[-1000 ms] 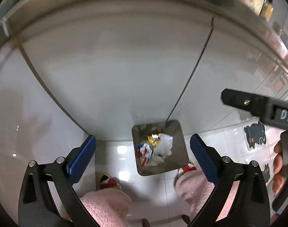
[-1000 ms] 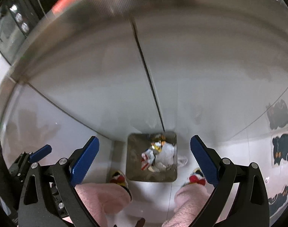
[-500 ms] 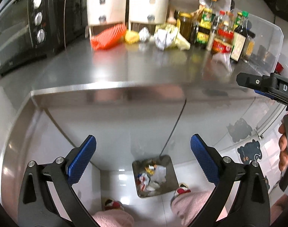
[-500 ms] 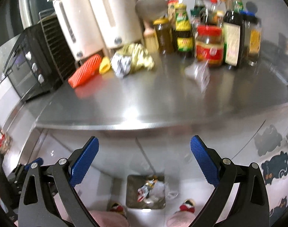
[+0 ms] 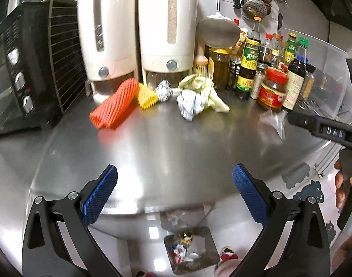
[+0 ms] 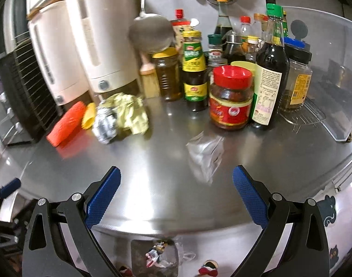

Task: Collect trash
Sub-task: 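Raise both tools back toward the counter trash, then grasp the crumpled white paper ball with the left tool while the right tool grasps the small clear bag, then carry the paper ball and clear bag down over the bin with both tools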

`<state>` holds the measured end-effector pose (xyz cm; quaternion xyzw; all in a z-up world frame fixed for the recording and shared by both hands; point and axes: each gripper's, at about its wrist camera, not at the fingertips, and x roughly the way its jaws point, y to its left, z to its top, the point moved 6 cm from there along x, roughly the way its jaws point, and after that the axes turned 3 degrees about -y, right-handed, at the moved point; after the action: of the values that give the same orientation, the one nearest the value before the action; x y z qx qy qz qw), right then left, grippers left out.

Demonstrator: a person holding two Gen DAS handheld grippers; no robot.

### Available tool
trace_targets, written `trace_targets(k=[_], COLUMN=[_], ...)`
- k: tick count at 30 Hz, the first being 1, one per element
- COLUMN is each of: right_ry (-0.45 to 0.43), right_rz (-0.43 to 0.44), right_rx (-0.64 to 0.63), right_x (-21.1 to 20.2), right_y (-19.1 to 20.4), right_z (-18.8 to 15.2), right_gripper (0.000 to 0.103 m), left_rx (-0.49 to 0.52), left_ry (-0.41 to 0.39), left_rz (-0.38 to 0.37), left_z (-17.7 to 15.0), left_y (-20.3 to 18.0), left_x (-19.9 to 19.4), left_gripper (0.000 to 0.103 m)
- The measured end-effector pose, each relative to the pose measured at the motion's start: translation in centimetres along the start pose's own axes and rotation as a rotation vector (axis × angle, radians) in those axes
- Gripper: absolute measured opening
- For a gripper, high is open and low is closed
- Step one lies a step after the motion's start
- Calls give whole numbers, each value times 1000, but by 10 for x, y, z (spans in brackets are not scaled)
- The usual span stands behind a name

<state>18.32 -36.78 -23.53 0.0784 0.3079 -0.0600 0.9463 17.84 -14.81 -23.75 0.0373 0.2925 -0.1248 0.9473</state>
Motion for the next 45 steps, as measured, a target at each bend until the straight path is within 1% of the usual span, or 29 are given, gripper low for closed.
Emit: trace_targets(k=[6, 8, 11, 15, 21, 23, 24, 25, 26, 28, 30, 36, 37, 38, 39, 41, 45], right_ry=[5, 10, 26, 39, 72, 89, 93, 91, 86, 84, 88, 107, 103, 99, 99, 96, 85], right_rz=[-29, -31, -31, -19, 3, 18, 27, 31, 33, 41, 49, 61, 66, 72, 76, 79, 88], right_rx=[27, 29, 32, 37, 26, 25, 22, 17, 11, 1, -6, -13, -14, -10, -11, -16, -24], right_x=[30, 40, 58, 73, 93, 98, 101, 102, 102, 105, 107, 117, 116, 115, 115, 115, 108], right_y=[-19, -24, -31, -34, -34, -33, -31, -30, -29, -25, -22, -15, -14, -12, -12, -10, -6], right_z=[14, 16, 18, 17, 15, 14, 14, 13, 14, 14, 13, 12, 12, 12, 12, 13, 16], right_gripper=[95, 91, 88, 83, 73, 62, 59, 54, 50, 48, 48, 47, 45, 43, 41, 35, 31], left_rx=[9, 13, 16, -5, 7, 13, 12, 10, 7, 2, -4, 17, 20, 18, 18, 34, 44], left_ry=[1, 6, 9, 21, 42, 56, 63, 69, 79, 93, 99, 111, 114, 114, 111, 107, 105], left_rz=[-6, -11, -11, -18, -23, -26, -28, -29, -32, -35, -38, -44, -43, -50, -57, -55, -61], left_z=[30, 38, 49, 61, 74, 75, 75, 75, 75, 74, 74, 75, 75, 76, 77, 78, 79], left_y=[-9, -13, -18, -19, -25, -26, -26, -26, -25, -23, -20, -23, -24, -24, -25, -27, -29], left_x=[34, 47, 67, 95, 132, 143, 148, 152, 157, 165, 172, 185, 187, 189, 189, 189, 181], left_gripper=[95, 94, 94, 92, 90, 89, 86, 82, 80, 73, 70, 69, 68, 64, 56, 54, 51])
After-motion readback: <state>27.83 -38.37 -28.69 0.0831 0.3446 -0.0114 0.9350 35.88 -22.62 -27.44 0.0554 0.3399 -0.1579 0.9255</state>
